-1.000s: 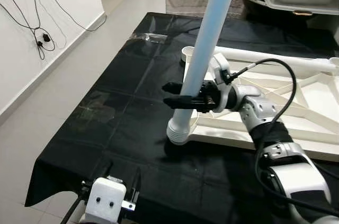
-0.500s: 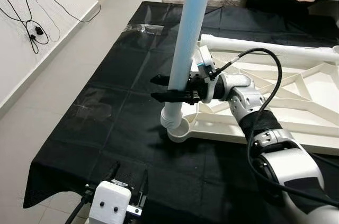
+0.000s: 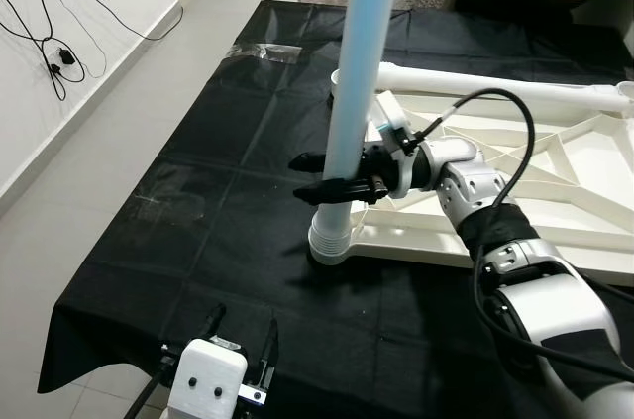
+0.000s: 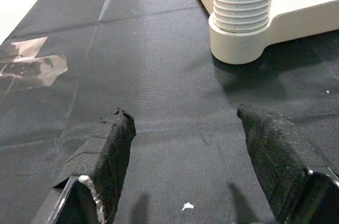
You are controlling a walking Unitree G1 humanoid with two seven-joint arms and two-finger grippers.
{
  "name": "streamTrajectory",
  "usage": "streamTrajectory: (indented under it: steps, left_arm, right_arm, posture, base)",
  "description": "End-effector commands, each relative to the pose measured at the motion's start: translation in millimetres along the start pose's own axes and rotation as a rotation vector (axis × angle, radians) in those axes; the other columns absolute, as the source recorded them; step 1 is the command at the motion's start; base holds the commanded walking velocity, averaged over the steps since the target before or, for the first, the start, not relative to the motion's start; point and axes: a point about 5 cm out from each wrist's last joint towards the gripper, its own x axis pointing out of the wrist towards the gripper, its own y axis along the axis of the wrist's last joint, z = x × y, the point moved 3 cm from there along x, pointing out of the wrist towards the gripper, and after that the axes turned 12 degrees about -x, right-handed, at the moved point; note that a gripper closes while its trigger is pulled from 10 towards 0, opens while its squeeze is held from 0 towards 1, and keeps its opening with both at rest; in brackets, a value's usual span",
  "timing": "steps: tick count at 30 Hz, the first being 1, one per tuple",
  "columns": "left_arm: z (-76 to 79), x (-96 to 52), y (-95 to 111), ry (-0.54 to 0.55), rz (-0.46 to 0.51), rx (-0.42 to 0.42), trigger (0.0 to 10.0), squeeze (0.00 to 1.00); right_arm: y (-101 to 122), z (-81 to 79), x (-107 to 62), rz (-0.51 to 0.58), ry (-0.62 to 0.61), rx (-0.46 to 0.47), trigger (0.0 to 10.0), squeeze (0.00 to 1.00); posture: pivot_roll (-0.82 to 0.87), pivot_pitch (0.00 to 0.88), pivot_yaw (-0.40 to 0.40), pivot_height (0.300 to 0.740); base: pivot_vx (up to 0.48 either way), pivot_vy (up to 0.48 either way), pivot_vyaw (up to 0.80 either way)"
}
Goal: Building children table
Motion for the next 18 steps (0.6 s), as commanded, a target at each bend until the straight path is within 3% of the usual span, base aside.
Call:
streamTrajectory:
  steps: [1,13,18]
  left_arm:
    - [-0.6,-2.7,-1.3,0.001,-0.02,0.015,10.0,0.0]
    - [-0.6,-2.9,-0.8,0.002,-0.02,0.02,10.0,0.0]
    - [-0.9,-3.1,-0.7,0.003,-0.02,0.022,10.0,0.0]
  right_arm:
    - [-13.9,-9.4,4.8,-0.016,0.034,0.056,10.0,0.0]
    - [-31.0,-20.2,21.0,-0.094,0.118,0.03,10.0,0.0]
    - [-32.6,-26.6,35.5,-0.116,0.199,0.023,10.0,0.0]
  posture:
    - [0.13,0.255,0.005,0.74]
    - [0.13,0.258,0.005,0.74]
    - [0.14,0.254,0.002,0.74]
  base:
    - [0.0,0.0,0.0]
    - [0.0,0.0,0.0]
    - [0.0,0.0,0.0]
